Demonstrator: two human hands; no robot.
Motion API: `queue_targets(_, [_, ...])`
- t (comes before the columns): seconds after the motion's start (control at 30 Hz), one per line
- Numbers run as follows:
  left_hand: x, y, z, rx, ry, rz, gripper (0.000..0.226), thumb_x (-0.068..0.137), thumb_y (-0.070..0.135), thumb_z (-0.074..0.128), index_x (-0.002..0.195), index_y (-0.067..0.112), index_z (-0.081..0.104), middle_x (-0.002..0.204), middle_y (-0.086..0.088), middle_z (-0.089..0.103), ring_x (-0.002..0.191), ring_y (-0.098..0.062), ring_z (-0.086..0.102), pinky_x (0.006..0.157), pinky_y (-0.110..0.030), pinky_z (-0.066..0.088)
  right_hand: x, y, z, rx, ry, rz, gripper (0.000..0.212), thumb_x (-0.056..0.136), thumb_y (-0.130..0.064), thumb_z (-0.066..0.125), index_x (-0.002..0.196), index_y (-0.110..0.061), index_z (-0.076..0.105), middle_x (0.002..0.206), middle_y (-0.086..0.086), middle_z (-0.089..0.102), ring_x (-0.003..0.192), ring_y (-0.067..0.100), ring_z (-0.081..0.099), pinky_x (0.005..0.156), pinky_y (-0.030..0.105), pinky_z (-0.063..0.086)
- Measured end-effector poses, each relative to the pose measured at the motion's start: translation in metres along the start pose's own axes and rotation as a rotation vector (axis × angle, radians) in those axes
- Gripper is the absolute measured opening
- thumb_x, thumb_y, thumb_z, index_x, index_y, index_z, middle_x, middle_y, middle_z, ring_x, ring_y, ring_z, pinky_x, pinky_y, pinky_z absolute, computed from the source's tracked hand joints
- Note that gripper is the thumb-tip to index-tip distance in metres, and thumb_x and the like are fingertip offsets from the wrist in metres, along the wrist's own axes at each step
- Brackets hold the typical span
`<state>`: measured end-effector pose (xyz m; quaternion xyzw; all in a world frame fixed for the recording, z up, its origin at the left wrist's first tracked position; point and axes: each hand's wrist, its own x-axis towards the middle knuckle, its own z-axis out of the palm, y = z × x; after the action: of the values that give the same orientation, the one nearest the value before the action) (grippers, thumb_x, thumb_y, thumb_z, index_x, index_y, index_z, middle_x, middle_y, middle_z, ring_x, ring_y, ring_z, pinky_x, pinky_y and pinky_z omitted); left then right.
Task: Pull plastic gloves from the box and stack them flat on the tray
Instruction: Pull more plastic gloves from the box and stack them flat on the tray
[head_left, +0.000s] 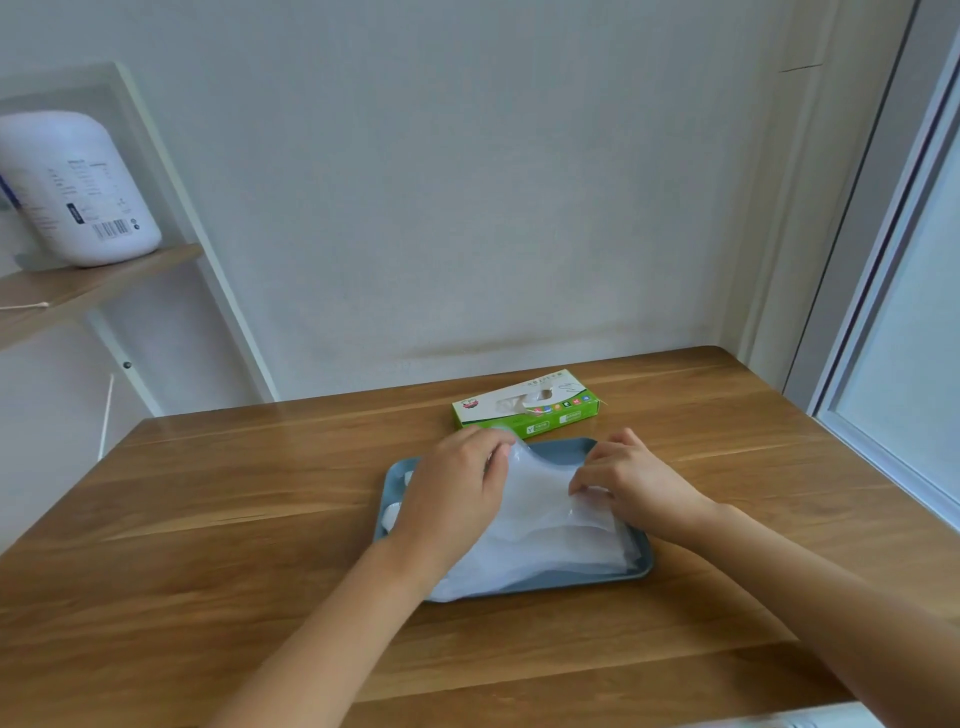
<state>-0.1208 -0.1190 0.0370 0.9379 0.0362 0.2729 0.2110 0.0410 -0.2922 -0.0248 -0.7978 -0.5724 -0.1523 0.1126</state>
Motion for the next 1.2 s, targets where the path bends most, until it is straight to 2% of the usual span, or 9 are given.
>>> queue_targets(0.1, [0.007,0.009,-0.011,-0.037,0.188,-0.046,0.042,0.097,0.039,0.041,0.074,0.012,0.063,0.067,0.003,0.063,0.063,-0.016,0.057,0.059,-0.036,0.045,-0.001,-0.001,0.0,-0.028,0.055,-0.067,0.033,0.058,0.004,0.072,0.078,-0.023,0.073,0.066,-0.01,0.067,0.071,0.013,0.063,0.074,0.024,0.024])
queue_targets(0.2, [0.016,0.007,-0.03,0.022,0.25,-0.113,0.052,0.099,0.041,0.038,0.068,0.009,0.064,0.049,-0.003,0.052,0.049,-0.021,0.049,0.052,-0.043,0.041,-0.001,-0.001,-0.002,-0.066,0.071,-0.101,0.03,0.061,0.001,0.062,0.077,-0.022,0.073,0.063,-0.01,0.065,0.07,0.013,0.063,0.074,0.025,0.024])
queue_targets(0.27, [0.02,0.007,-0.038,0.07,0.213,-0.142,0.043,0.1,0.034,0.044,0.072,0.01,0.066,0.05,-0.001,0.052,0.051,-0.02,0.049,0.054,-0.042,0.043,-0.002,-0.001,0.0,-0.087,0.037,-0.114,0.027,0.064,-0.001,0.075,0.08,-0.023,0.073,0.064,-0.011,0.065,0.073,0.013,0.062,0.077,0.026,0.025])
queue_targets(0.43, [0.024,0.014,-0.021,0.056,-0.033,-0.169,0.022,0.097,0.021,0.051,0.085,0.013,0.068,0.074,0.002,0.065,0.069,-0.016,0.056,0.064,-0.031,0.04,-0.001,-0.001,-0.002,-0.108,-0.017,-0.115,0.036,0.055,-0.002,0.086,0.081,-0.023,0.074,0.066,-0.011,0.065,0.074,0.013,0.063,0.078,0.027,0.026])
queue_targets(0.63, [0.007,0.014,0.037,0.143,-0.378,-0.172,0.036,0.103,0.021,0.037,0.135,0.011,0.052,0.134,-0.009,0.056,0.121,-0.024,0.053,0.099,-0.034,0.041,-0.001,-0.001,0.0,-0.04,0.022,-0.103,0.021,0.066,-0.009,0.081,0.079,-0.024,0.074,0.066,-0.008,0.065,0.069,0.013,0.061,0.076,0.025,0.023])
queue_targets(0.8, [0.001,-0.004,0.038,0.072,-0.426,-0.233,0.041,0.104,0.027,0.038,0.139,0.008,0.047,0.145,-0.006,0.046,0.131,-0.018,0.043,0.105,-0.027,0.03,-0.004,-0.001,-0.009,0.178,-0.039,0.075,0.015,0.09,-0.017,0.063,0.1,-0.02,0.075,0.1,-0.01,0.072,0.084,-0.002,0.048,0.085,0.012,0.018])
queue_targets(0.93, [-0.01,-0.003,0.029,0.054,-0.668,-0.079,0.078,0.085,0.059,0.058,0.148,0.02,0.035,0.155,0.003,0.031,0.142,-0.011,0.025,0.112,-0.022,0.02,-0.005,0.001,-0.01,0.213,-0.075,0.113,0.019,0.093,-0.016,0.059,0.103,-0.024,0.073,0.107,-0.014,0.07,0.084,-0.014,0.039,0.091,0.009,0.017])
queue_targets(1.07, [-0.025,-0.014,0.035,0.181,-0.801,-0.099,0.079,0.086,0.07,0.026,0.154,0.031,0.013,0.163,0.003,0.0,0.149,-0.018,-0.008,0.121,-0.043,-0.004,-0.003,-0.002,-0.019,0.196,-0.204,0.116,0.022,0.093,-0.02,0.057,0.11,-0.026,0.07,0.117,-0.015,0.066,0.112,0.001,0.049,0.105,0.018,0.015])
queue_targets(1.2, [-0.035,-0.021,0.038,0.124,-0.861,-0.183,0.072,0.085,0.07,0.009,0.151,0.045,0.003,0.16,0.01,-0.014,0.146,-0.017,-0.022,0.117,-0.049,-0.016,0.001,0.001,-0.032,0.277,-0.408,0.167,0.024,0.092,-0.025,0.058,0.114,-0.031,0.066,0.133,-0.014,0.057,0.131,-0.001,0.038,0.12,0.031,0.0])
